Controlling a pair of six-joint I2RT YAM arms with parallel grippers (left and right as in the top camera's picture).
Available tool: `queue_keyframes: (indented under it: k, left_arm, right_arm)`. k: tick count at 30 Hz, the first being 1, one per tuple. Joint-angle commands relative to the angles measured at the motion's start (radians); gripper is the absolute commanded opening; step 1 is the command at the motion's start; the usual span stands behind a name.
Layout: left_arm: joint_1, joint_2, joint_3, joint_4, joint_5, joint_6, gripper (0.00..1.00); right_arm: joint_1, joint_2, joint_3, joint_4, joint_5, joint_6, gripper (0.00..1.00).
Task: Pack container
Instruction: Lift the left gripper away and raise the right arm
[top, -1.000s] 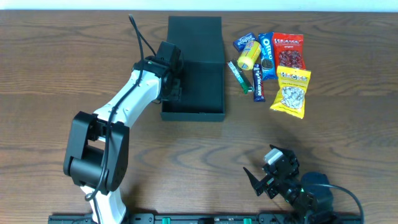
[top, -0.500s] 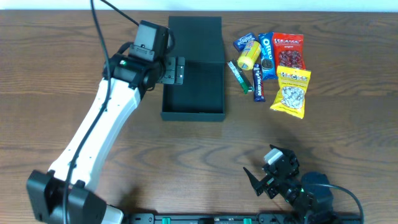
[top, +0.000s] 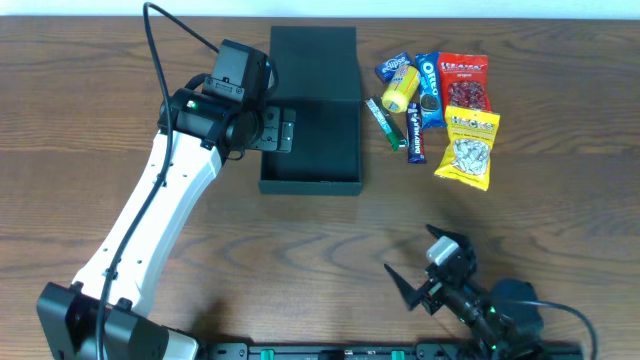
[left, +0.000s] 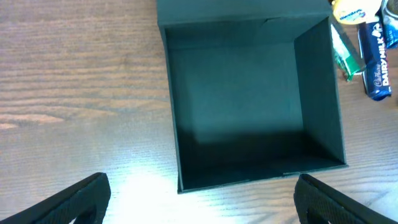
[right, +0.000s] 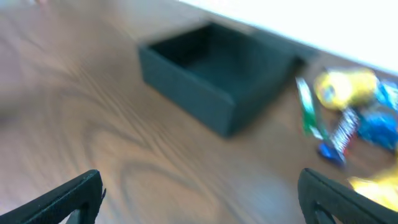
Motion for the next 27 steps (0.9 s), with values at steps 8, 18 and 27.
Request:
queue_keyframes:
  k: [8,18,27]
  left_arm:
    - [0.002,-0.004,0.010,-0.005,0.004,0.015,0.95]
    - [0.002,-0.004,0.010,0.023,0.004,0.046,0.96]
    - [0.002,-0.004,0.010,0.101,0.002,0.154,0.95]
  right_arm:
    - [0.007,-0.006,0.001,0.163,-0.312,0.551,0.99]
    - [-0.046,0.058,0.002,0.315,-0.057,0.594,0.99]
    - [-0.306,0.526,0.212,0.423,-0.134,0.407,0.99]
